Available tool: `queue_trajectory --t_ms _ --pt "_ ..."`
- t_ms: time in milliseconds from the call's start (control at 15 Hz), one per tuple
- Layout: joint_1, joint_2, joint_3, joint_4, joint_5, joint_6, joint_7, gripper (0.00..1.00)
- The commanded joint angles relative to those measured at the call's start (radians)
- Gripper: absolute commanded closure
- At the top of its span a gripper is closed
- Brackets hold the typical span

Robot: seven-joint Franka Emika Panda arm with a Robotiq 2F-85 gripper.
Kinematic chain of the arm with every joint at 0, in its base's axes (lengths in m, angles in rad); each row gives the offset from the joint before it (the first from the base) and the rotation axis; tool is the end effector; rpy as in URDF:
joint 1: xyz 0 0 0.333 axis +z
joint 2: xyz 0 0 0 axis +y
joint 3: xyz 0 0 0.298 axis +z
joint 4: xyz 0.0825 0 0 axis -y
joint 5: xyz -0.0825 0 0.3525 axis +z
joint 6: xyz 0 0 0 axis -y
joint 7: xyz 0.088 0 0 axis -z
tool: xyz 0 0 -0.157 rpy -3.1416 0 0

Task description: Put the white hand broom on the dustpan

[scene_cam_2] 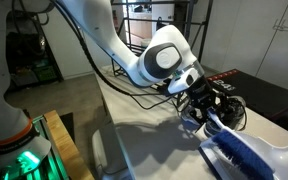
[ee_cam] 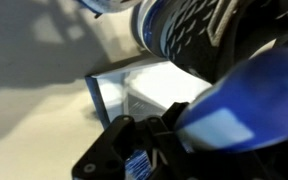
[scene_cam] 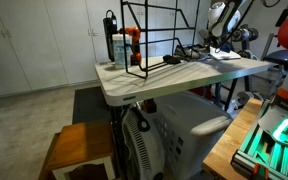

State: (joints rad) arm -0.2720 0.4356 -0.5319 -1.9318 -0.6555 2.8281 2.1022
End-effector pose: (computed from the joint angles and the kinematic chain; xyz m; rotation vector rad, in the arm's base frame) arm 0.4816 -0.4396 0.2987 1.2416 -2.5159 0.9965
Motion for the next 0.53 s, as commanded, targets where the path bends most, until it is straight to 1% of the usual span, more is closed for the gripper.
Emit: queue_trajectory --t_ms 0,267,400,467 --pt "0.01 0.045 -0.014 0.018 0.091 0.061 -0.006 0.98" --pt "0.012 0.098 -0.023 0.025 0.198 0.077 -0.042 0.98" --pt "0.008 0.113 -0.016 0.026 0.258 0.081 -0.081 0.98" --pt "0.007 0.112 -0.012 0.021 0.285 0.083 -0.107 0.95"
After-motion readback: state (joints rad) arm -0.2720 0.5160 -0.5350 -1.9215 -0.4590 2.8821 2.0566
